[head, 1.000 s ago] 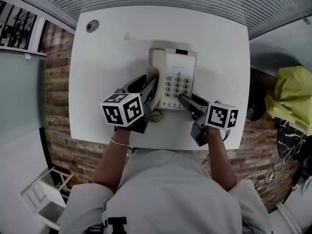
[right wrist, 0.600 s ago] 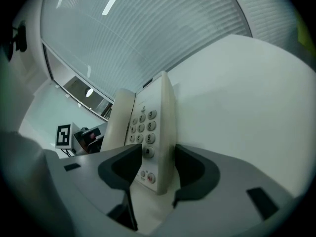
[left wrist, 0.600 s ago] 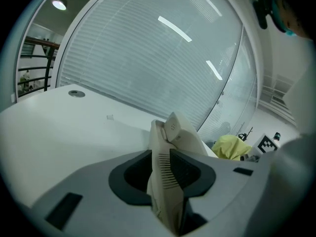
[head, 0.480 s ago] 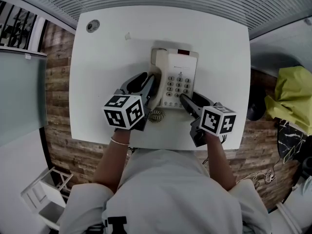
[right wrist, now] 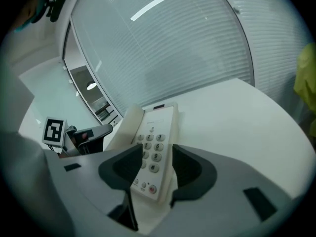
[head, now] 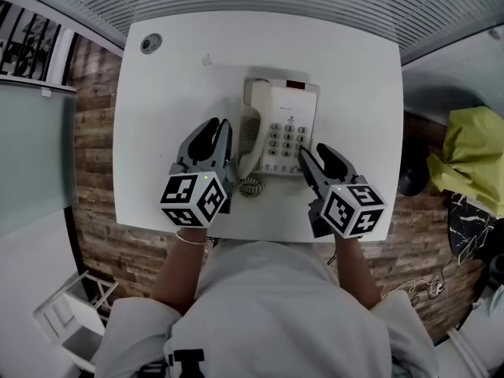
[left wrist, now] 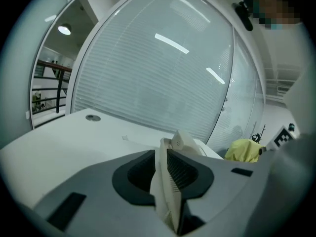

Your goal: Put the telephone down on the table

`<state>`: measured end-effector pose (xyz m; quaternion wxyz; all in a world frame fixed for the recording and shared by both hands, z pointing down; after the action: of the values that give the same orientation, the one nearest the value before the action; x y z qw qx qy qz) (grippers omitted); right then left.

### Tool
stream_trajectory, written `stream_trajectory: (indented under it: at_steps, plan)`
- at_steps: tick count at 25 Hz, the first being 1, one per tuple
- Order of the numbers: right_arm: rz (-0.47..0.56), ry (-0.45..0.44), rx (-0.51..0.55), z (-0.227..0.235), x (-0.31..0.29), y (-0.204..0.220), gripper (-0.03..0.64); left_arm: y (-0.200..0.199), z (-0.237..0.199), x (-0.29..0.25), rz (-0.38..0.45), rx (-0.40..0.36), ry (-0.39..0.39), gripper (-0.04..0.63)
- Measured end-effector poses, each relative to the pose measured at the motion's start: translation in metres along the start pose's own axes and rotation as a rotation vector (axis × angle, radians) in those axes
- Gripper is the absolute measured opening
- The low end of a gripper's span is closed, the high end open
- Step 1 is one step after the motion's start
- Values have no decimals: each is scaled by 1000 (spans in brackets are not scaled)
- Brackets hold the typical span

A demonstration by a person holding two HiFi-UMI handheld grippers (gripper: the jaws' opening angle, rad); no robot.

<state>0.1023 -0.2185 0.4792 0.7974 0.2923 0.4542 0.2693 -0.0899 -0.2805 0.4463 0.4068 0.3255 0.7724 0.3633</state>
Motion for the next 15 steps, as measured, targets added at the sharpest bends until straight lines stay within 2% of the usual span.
stream_trajectory:
  at_steps: [3, 8, 12, 15]
  plan:
    - [112, -20, 40, -14, 14, -27, 171, -14, 10, 17, 62, -48, -3, 64]
    - [318, -54, 121, -47, 41, -70, 85, -40, 39, 49, 160, -74, 36, 51]
    - [367, -81, 204, -71, 52, -78, 65, -61, 66, 68, 221, -128, 88, 46]
    - [394, -119, 219, -85, 59, -82, 55, -72, 84, 77, 253, -147, 135, 41]
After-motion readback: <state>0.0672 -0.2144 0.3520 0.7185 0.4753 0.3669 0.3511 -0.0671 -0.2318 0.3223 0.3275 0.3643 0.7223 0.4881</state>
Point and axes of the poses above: the fingertips, and each gripper's own axes: x backward along the fingers, z to its right, y out of its underside, the point moved 1 cm from there along x, backward along the fingers, and after that the axes turned 3 degrees about x, right-handed, at the moved point
